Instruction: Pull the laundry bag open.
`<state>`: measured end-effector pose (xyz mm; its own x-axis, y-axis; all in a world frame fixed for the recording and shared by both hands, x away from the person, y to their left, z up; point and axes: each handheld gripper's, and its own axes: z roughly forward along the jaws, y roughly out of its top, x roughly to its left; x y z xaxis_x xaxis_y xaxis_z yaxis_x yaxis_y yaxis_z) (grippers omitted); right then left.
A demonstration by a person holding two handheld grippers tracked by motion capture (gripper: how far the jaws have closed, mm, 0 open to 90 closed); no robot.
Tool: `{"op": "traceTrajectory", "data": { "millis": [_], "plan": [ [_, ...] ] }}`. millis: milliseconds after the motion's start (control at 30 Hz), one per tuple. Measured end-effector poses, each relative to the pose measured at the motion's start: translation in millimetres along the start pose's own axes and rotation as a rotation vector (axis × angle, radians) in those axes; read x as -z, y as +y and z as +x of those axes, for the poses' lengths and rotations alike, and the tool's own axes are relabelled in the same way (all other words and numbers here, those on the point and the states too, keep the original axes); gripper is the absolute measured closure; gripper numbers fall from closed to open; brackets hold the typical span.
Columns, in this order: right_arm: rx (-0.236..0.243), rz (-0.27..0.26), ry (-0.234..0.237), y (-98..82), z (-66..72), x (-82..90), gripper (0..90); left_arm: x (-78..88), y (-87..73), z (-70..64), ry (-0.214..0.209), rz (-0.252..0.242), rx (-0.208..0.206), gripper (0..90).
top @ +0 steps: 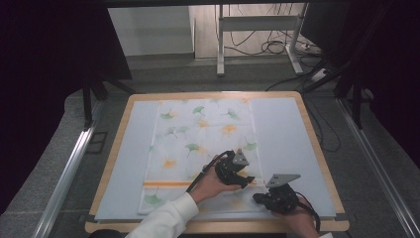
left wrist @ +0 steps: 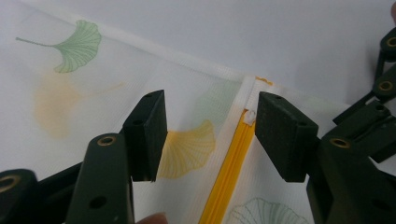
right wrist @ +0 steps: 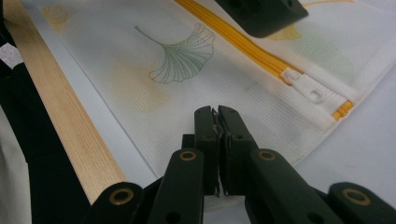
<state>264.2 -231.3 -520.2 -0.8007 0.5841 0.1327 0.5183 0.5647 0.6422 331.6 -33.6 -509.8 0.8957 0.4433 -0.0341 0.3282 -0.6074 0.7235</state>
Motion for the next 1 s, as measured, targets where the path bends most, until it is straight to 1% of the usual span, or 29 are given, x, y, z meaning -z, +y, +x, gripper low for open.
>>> {"op": "traceTrajectory", "data": {
  "millis": [133, 233, 267, 300, 367, 500, 533, 567, 667, 767, 867, 933, 1000],
  "plan": [
    [-0.004, 0.0, 0.001, -0.1, -0.2, 0.1, 86.2, -5.7, 1.6, -1.8, -0.013, 0.001, 0.004, 44.0],
    [-0.007, 0.001, 0.005, -0.1, -0.7, 0.1, 86.2, -8.5, 2.5, -2.5, -0.017, 0.012, -0.015, 45.0],
    [-0.005, 0.0, 0.006, -0.1, -1.0, 0.0, 86.2, -9.8, 2.8, -3.8, -0.02, 0.005, -0.006, 45.1],
    [-0.005, 0.001, 0.007, -0.1, -1.1, 0.0, 86.2, -10.5, 3.1, -3.7, -0.022, 0.008, -0.015, 45.0],
    [-0.003, 0.001, 0.007, -0.1, -1.1, 0.1, 86.2, -12.2, 3.8, -4.5, -0.025, 0.005, -0.014, 45.2],
    [-0.004, 0.001, 0.008, -0.2, -1.3, 0.2, 86.1, -15.3, 6.6, -5.0, -0.032, 0.019, -0.026, 46.4],
    [-0.004, 0.002, 0.007, -0.2, -1.1, 0.3, 86.0, -15.5, 7.6, -4.8, -0.034, 0.025, -0.037, 46.4],
    [-0.005, 0.004, 0.006, -0.1, -0.7, 0.3, 86.0, -16.7, 8.5, -6.1, -0.036, 0.017, -0.031, 46.3],
    [-0.006, 0.004, 0.006, 0.0, -0.8, 0.3, 86.1, -19.5, 11.3, -8.5, -0.042, 0.03, -0.056, 47.3],
    [-0.007, 0.003, 0.008, -0.1, -0.9, 0.3, 86.0, -24.3, 13.2, -11.8, -0.041, 0.044, -0.08, 49.5],
    [-0.007, 0.005, 0.006, 0.0, -0.5, 0.4, 86.0, -29.4, 15.4, -14.2, -0.053, 0.059, -0.094, 53.2],
    [-0.006, 0.005, 0.005, 0.0, -0.5, 0.3, 86.1, -31.1, 16.8, -14.5, -0.066, 0.06, -0.091, 56.5],
    [-0.005, 0.005, 0.006, 0.0, -0.3, 0.4, 86.0, -31.9, 18.2, -14.3, -0.078, 0.067, -0.096, 60.5]
  ]
}}
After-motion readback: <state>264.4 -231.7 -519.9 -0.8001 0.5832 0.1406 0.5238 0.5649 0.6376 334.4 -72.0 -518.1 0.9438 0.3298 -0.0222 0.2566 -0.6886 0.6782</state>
